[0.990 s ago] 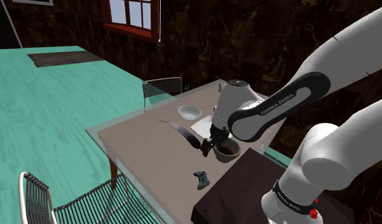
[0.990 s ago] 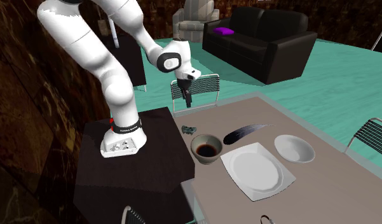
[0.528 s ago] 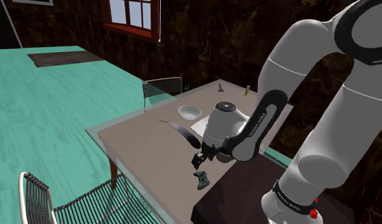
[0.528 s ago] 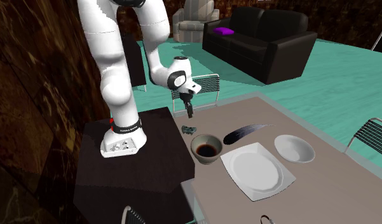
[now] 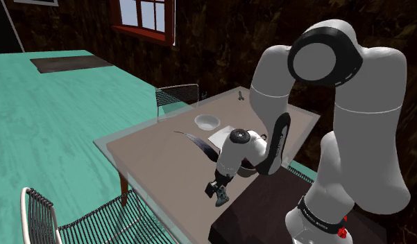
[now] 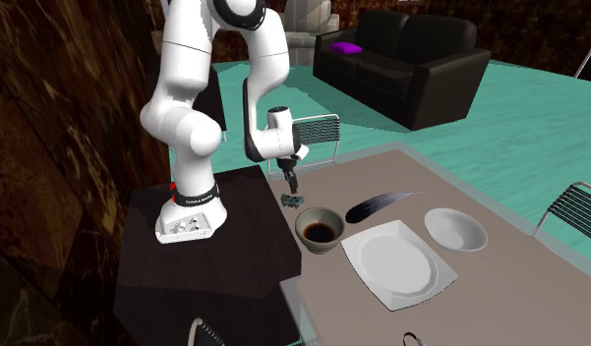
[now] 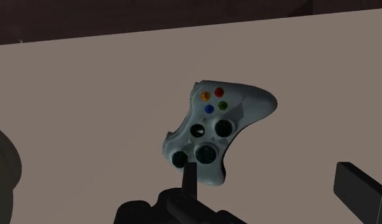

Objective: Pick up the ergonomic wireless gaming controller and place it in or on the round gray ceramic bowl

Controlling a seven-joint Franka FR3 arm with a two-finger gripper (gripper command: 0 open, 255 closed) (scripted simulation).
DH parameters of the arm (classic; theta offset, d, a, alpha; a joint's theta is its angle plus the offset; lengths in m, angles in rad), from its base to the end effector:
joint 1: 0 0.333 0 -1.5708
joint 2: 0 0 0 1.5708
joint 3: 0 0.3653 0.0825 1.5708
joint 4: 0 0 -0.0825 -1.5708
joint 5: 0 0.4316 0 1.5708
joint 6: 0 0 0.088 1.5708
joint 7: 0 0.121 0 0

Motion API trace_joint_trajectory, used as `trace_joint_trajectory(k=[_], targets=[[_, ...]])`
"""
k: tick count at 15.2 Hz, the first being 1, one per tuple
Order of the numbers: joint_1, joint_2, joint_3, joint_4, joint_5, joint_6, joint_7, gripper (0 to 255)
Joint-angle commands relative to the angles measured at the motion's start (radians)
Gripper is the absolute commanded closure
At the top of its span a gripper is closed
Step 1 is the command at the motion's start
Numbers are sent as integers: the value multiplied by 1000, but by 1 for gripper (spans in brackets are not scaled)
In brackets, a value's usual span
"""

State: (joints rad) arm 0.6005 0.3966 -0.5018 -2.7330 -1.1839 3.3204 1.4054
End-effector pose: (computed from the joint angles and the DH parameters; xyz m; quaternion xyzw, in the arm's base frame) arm 0.3459 0.1053 0.1054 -0.9974 0.0365 -0.0623 0.0004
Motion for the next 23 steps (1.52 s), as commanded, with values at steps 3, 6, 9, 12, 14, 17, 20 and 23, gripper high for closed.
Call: trace_joint_trajectory(k=[3,6,9,12,14,17,20,23], targets=[[147,128,-118,31,58,113,5,0],[145,127,-116,30,63,112,0,0],[145,127,-116,30,63,112,0,0],[145,127,-116,30,63,112,0,255],[143,125,-114,30,61,110,0,255],[144,126,-115,30,61,111,0,255],[144,126,-115,30,61,111,0,255],[-1883,879,1704,237,-341,-1394,-87,0]])
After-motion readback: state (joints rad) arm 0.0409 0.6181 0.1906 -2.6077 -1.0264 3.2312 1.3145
